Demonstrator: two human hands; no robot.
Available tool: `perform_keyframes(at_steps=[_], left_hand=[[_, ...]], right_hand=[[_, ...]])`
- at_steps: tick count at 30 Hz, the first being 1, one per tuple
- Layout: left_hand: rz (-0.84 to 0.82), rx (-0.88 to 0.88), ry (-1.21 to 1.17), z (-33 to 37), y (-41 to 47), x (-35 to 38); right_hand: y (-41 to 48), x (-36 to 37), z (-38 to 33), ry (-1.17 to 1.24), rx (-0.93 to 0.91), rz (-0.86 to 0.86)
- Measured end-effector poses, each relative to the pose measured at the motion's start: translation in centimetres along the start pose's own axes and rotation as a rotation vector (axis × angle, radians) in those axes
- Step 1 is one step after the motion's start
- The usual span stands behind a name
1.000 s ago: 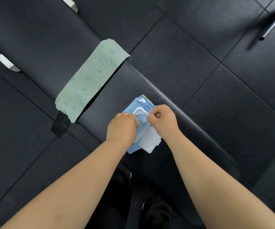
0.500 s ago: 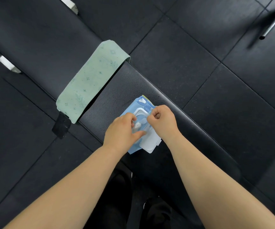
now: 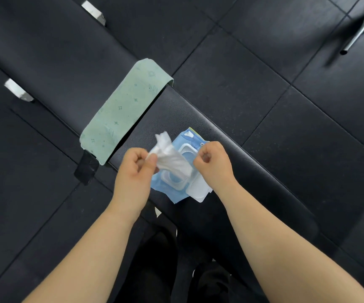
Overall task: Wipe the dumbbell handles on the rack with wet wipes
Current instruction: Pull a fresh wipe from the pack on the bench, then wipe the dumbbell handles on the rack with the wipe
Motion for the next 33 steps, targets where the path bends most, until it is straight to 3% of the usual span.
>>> perform_keyframes(at_steps=[3,7,10,12,15,17,19,23,26,33], left_hand=[[0.051,-0.046,-0.095,0.4,0.2,-1.7],[0.068,-0.084,-0.2,1.0,0.5,-3.0],[0.034,-0.073,-0.239,1.9,0.6,-3.4],[-0.012,-0.057,-0.234,2.8,0.4,-3.2],[-0.131,-0.047,-0.231,5.0,-0.7,-2.1],[-0.275,-0.034,-0.216,6.9,-2.2,-0.9],[-0.454,-0.004,-0.168,9.0,-4.2,0.9],[-0.733,0.02,0.029,12.2,-9.2,5.4],[-0.888,0.048,0.039,14.3,-14.6,10.1],[-1.165,0.071,0.148,14.9,-30.7,20.6]], right_hand=[[-2.1,0.7,-0.5,-0.135,-0.093,0.005],[-4.0,3.4,-1.0,-0.381,-0.198,-0.117],[-4.3,4.3,-1.7,-0.38,-0.165,-0.148],[-4.6,3.7,-2.2,-0.294,-0.096,-0.112],[-5.9,0.3,-3.4,0.101,0.116,-0.007],[-7.6,-2.9,-4.3,0.421,0.207,0.042],[-9.7,-6.4,-5.4,0.589,0.187,0.029],[-14.9,-12.6,-6.5,0.619,0.086,0.014],[-19.4,-17.2,-5.2,0.603,0.068,0.19],[-34.6,-25.7,2.3,0.858,0.145,0.602]])
Point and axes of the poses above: each hand's wrist, its own y-axis towards the middle knuckle, its own x-axis out of the palm, z = x × y, the point moved 5 cm from there along y, towards the middle knuckle
